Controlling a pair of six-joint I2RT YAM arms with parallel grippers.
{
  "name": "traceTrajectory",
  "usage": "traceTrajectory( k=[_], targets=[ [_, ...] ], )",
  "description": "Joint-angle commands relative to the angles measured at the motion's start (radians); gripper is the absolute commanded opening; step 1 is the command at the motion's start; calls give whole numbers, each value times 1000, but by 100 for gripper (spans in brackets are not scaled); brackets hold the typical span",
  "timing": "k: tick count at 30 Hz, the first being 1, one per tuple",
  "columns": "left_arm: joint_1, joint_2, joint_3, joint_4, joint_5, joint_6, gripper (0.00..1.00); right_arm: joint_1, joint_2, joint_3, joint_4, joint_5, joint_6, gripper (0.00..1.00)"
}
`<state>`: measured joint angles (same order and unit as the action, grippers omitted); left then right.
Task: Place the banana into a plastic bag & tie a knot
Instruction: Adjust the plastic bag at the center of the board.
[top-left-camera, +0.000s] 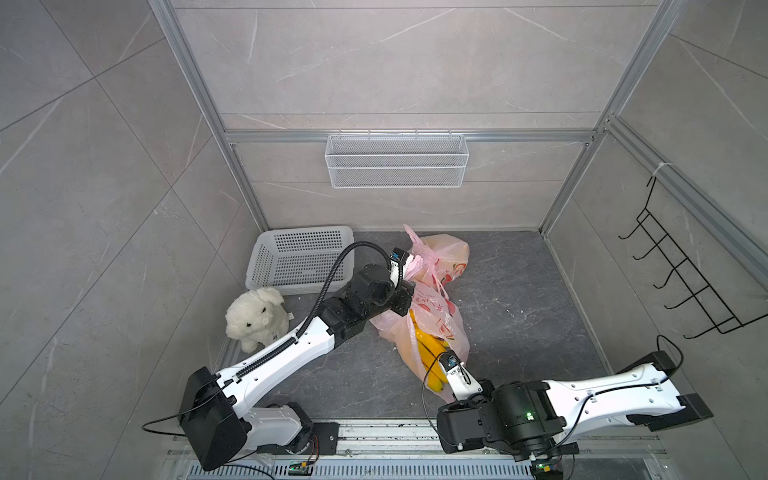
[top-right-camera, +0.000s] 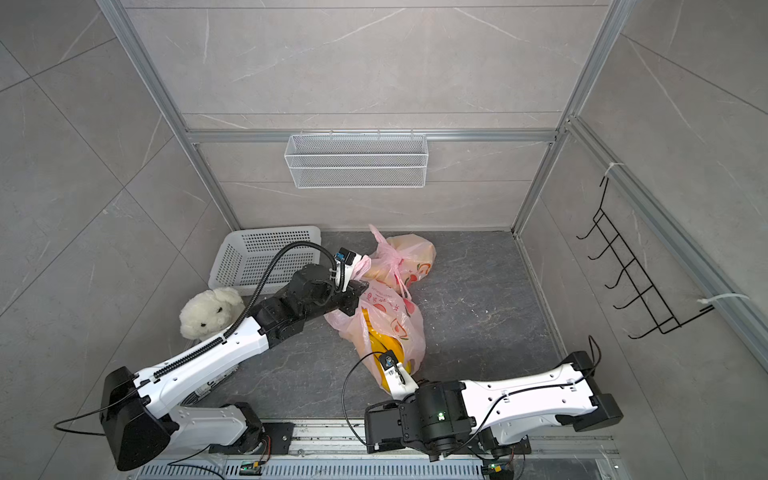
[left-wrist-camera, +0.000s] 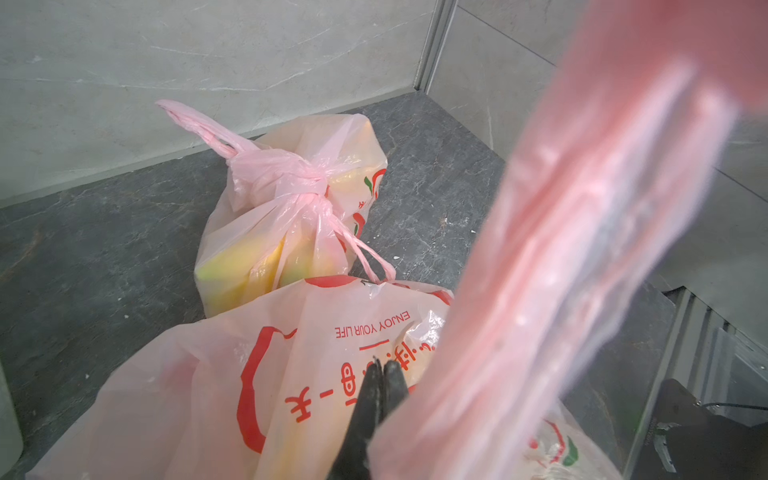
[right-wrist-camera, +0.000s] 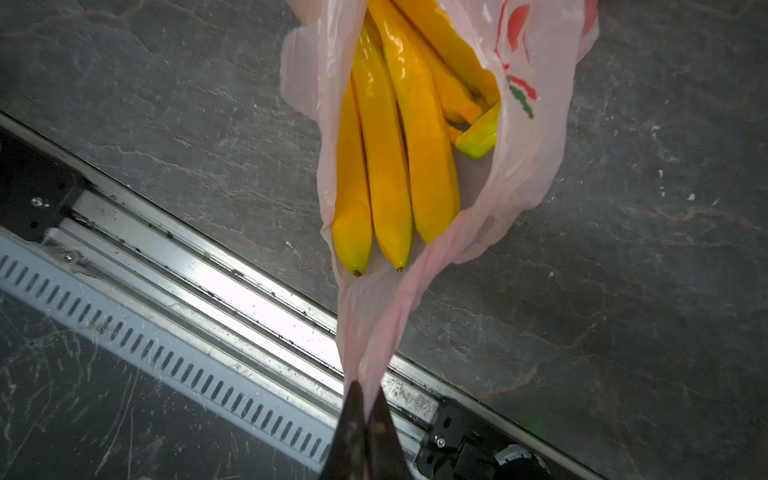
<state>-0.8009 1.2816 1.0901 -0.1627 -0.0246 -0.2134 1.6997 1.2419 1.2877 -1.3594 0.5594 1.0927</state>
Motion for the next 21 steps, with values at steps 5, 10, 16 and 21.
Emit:
traceTrajectory(
  k=[5,10,16,21],
  targets=[
    [29,-58,109,-118,-90,-56,0,-16,-50,474,-361,294,-171,0],
    [29,-79,166,-132,28,-71,0,-88,-18,689,-270,301,-441,0],
    [21,-52,193,-117,164,-109,0,-441,-4,506,12,-41,-672,0],
    [21,5,202,-154,242,-108,0,-624,66,455,142,-258,-791,0]
  ],
)
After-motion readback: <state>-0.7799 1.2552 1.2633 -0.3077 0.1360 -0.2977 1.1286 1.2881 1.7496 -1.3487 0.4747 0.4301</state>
